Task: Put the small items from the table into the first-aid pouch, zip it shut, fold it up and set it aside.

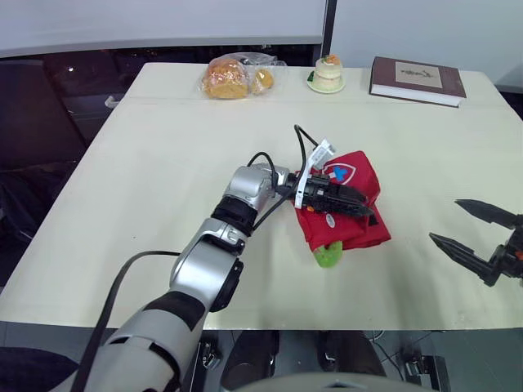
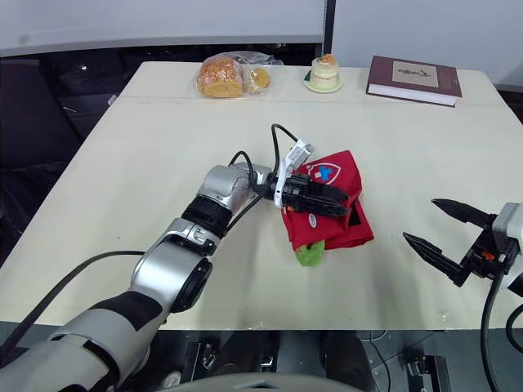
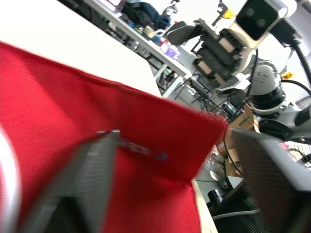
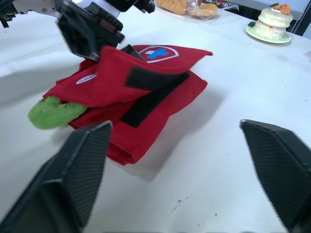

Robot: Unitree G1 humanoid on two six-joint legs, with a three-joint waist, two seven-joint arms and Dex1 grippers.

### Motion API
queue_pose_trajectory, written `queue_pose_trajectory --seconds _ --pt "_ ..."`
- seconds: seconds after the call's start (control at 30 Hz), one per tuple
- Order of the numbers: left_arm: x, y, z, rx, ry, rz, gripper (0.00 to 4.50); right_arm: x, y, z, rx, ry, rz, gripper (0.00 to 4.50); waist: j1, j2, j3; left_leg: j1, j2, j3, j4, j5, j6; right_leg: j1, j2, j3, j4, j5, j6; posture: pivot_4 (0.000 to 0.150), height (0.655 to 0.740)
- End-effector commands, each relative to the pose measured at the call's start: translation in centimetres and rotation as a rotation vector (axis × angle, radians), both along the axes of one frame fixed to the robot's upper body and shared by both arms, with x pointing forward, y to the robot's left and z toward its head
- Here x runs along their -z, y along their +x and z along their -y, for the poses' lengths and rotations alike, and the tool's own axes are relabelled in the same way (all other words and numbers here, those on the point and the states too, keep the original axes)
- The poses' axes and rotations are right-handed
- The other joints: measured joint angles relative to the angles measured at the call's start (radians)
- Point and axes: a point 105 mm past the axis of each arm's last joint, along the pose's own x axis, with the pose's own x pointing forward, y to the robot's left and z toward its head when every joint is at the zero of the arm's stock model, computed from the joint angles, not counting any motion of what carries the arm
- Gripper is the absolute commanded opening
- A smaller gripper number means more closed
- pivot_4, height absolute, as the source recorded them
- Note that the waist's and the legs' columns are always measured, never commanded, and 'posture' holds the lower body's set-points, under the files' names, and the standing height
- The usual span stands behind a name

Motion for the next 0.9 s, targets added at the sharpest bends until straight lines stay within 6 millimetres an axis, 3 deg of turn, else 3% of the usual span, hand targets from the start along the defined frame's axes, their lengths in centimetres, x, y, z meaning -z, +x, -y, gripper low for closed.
queue_pose_trajectory --seconds 0.03,0.27,0.43,0.53,0.63,0.8,0.9 --pt "-0.5 0.2 -0.1 -0.004 -0.022 0.021 4.48 -1.2 -0.1 0.4 0.009 -0.012 0.048 4.5 0.0 0.0 0.0 0.0 0.0 0.0 0.0 0.0 0.0 0.0 0.0 0.0 0.0 0.0 0.0 0.15 0.7289" --pt "-0.7 -0.1 0.0 0.009 -0.044 0.026 4.48 -1.3 0.0 0.4 0.006 -0.009 0.052 4.5 0.0 0.0 0.0 0.0 0.0 0.0 0.0 0.0 0.0 0.0 0.0 0.0 0.0 0.0 0.0 0.15 0.7289" --pt "-2.7 -0.6 0.0 0.023 -0.175 0.108 4.48 -1.2 -0.1 0.5 0.01 -0.007 0.052 4.5 0.0 0.0 0.0 0.0 0.0 0.0 0.0 0.0 0.0 0.0 0.0 0.0 0.0 0.0 0.0 0.15 0.7289" --pt "-4.4 0.1 0.7 -0.055 -0.256 0.174 3.64 -1.2 -0.1 0.5 0.013 -0.008 0.052 4.5 0.002 0.0 0.0 0.0 0.0 0.0 0.0 0.0 0.0 0.0 0.0 0.0 0.0 0.0 0.0 0.15 0.7289" --pt "-3.3 0.5 1.7 -0.123 -0.212 0.295 2.31 -1.1 0.0 0.5 0.017 -0.005 0.057 4.5 0.002 0.0 0.0 0.0 0.0 0.0 0.0 0.0 0.0 0.0 -0.001 0.0 0.0 0.0 0.0 0.15 0.7289" --pt "-0.2 -0.4 2.7 -0.086 -0.102 0.465 0.17 -1.0 0.1 0.4 0.016 -0.006 0.061 4.5 0.0 0.0 0.0 0.0 0.0 0.0 0.0 0.0 0.0 0.0 -0.001 0.0 0.0 0.0 0.0 0.15 0.7289" --pt "2.6 -1.2 3.6 -0.052 0.011 0.602 0.07 -0.9 0.1 0.5 0.02 -0.014 0.067 4.5 0.001 0.0 0.0 0.001 0.0 0.0 0.0 0.0 0.0 0.0 -0.001 0.0 0.0 0.0 0.0 0.15 0.7289"
